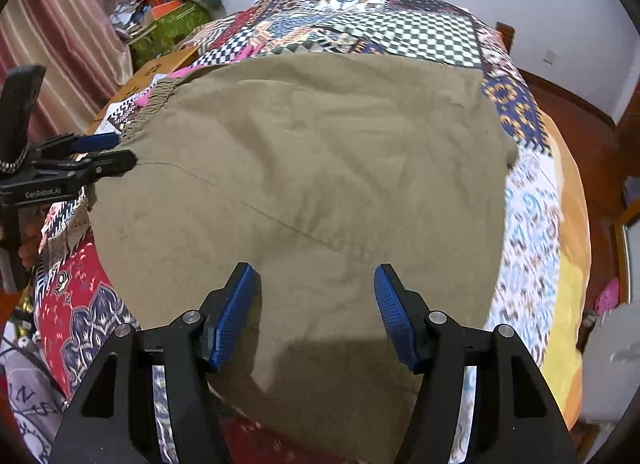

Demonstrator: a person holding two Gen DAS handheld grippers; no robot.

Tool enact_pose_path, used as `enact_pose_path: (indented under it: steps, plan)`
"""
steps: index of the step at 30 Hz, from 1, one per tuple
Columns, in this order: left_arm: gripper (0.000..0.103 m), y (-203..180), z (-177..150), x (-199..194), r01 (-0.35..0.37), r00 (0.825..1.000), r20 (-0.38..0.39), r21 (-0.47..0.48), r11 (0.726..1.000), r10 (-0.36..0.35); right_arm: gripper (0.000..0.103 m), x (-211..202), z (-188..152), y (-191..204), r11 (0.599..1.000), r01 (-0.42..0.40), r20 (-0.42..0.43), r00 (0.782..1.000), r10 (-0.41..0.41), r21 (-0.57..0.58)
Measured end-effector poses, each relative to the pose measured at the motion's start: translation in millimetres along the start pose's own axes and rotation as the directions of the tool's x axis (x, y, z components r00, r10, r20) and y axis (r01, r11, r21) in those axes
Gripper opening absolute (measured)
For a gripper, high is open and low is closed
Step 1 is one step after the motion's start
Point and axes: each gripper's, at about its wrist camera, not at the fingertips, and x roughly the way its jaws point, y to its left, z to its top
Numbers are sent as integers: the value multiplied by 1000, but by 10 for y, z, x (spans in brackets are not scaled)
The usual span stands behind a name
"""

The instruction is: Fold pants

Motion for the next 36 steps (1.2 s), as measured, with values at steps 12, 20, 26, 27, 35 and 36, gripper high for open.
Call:
enact_pose_path:
  steps: [12,20,26,27,35,36]
  plan:
    - [74,338,-100,-519,29,998,66,-120,992,-21,59,-236,81,20,997,76,45,996,-76,-5]
    - [74,411,-311,-465,148,989,14,-254,956,-149,59,-366,375,344,998,9,171,985,2,-61]
    - [74,424,-510,-260,275,953,-20,-362,891,-303,59,-77,403,542,997,-27,139,990,38,-76]
    - [74,428,-526,-223,296,944,-25,-380,876,-330,59,-21,398,557,997,-29,124,991,38,-78]
    - [77,489,-465,-103,382,907,18,-451,807,-420,59,183,275,575,995,-29,69,997,36,-92]
    - [77,504,-449,-93,391,903,25,-463,795,-429,59,187,270,575,996,-32,69,997,38,-89]
